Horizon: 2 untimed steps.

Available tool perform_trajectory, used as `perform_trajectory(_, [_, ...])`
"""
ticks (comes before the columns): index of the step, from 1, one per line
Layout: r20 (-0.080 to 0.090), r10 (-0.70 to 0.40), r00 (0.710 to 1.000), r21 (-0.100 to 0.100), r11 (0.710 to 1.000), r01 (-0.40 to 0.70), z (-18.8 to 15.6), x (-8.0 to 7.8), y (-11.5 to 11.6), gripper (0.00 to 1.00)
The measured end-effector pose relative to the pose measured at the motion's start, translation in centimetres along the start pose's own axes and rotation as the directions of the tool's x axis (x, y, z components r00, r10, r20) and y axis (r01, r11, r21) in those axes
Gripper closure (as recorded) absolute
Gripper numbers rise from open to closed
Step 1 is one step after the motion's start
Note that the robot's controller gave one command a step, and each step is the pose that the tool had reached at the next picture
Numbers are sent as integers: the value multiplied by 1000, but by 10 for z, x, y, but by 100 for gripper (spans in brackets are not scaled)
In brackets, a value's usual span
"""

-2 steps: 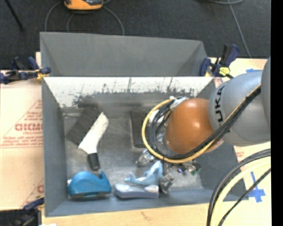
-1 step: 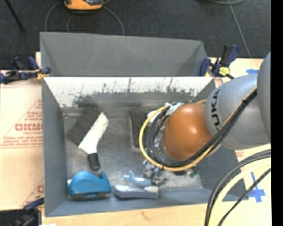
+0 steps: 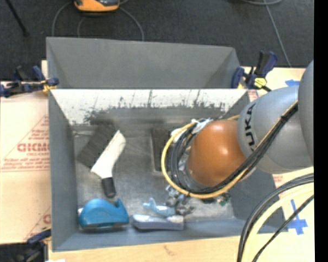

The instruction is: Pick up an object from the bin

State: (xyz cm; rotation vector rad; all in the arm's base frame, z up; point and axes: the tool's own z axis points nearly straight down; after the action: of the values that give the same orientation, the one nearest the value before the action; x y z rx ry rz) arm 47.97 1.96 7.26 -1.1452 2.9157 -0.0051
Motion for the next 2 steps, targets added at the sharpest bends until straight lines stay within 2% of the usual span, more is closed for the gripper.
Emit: perform_trajectory(2, [-6,1,1000,-5,1000,-1,-12,1,1,100])
